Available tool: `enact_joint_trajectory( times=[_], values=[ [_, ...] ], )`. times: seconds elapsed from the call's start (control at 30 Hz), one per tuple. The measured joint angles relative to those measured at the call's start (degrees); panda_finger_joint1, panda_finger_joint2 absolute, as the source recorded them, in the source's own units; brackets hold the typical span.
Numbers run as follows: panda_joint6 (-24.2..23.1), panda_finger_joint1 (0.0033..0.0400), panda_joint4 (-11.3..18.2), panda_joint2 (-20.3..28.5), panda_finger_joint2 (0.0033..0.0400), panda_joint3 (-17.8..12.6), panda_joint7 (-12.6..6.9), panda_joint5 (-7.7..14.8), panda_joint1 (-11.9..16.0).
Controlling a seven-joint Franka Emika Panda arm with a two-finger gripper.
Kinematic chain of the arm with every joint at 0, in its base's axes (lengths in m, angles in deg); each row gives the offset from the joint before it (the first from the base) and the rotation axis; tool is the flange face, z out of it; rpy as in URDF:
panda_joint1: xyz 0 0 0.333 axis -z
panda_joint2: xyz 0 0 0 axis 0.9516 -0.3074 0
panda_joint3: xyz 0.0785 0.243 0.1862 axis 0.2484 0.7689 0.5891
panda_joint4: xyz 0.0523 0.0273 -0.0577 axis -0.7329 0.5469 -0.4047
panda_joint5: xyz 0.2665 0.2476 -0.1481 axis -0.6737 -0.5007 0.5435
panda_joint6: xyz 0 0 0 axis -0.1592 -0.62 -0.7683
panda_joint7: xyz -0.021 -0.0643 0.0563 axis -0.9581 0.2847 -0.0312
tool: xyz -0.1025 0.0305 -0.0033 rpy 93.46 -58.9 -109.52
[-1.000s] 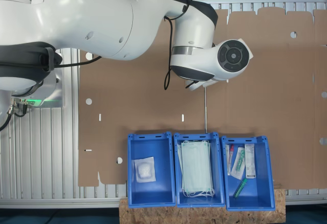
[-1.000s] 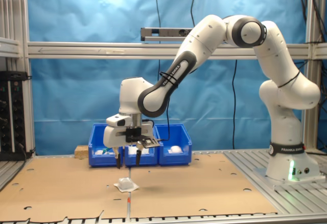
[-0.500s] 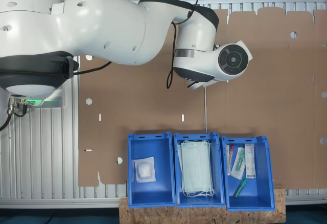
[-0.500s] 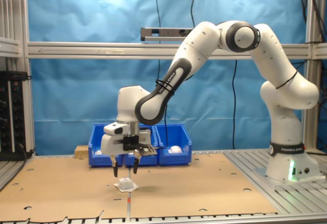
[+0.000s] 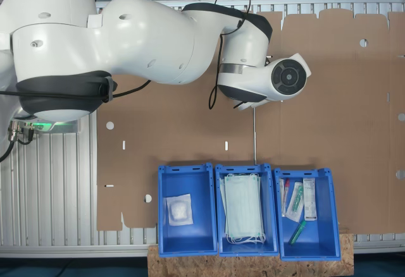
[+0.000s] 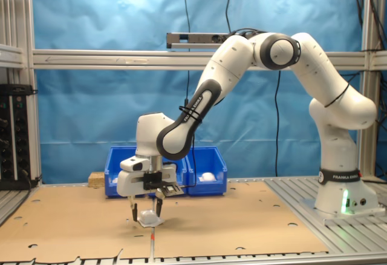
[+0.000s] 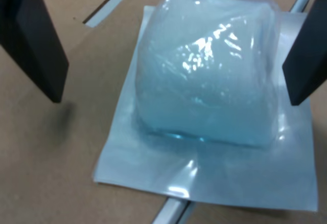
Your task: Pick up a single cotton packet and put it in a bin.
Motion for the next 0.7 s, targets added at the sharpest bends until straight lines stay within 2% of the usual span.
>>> enact_joint_trajectory(
  times=[0.7],
  values=[
    [-0.81,0.0400,-0.78,-1.49,0.0400,0.54,0.00,-0.03,1.56]
  ],
)
